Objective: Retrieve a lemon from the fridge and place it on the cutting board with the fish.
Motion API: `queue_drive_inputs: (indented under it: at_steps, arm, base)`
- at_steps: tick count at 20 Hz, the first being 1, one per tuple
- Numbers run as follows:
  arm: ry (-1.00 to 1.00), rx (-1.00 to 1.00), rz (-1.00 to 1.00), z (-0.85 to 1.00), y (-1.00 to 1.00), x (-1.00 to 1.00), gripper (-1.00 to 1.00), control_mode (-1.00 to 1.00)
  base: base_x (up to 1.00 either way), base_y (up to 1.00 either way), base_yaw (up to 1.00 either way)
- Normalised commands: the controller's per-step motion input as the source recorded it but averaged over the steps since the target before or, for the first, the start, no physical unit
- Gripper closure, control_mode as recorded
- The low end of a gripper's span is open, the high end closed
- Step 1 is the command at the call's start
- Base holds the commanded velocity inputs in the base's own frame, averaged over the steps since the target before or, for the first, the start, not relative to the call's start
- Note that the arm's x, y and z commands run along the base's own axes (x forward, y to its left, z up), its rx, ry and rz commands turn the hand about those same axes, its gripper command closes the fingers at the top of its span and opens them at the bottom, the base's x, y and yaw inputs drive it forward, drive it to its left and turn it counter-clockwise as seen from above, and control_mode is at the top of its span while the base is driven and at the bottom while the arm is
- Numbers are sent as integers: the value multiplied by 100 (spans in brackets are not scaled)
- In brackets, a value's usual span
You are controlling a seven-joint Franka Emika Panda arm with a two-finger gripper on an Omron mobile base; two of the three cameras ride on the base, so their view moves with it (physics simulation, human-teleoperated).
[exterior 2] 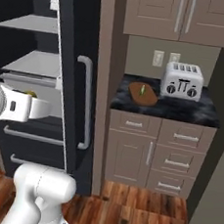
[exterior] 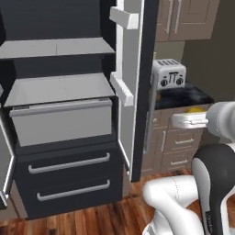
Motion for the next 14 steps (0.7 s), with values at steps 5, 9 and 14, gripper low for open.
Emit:
queue_drive_inputs:
  at_steps: [5,9,14]
  arm:
    - [0,0,0,0,0,0,100,100]
    - [0,0,0,0,0,0,100,100]
    - [0,0,0,0,0,0,100,100]
  base:
    - [5,-72,0]
    - [29,-71,0]
    - [47,-60,4]
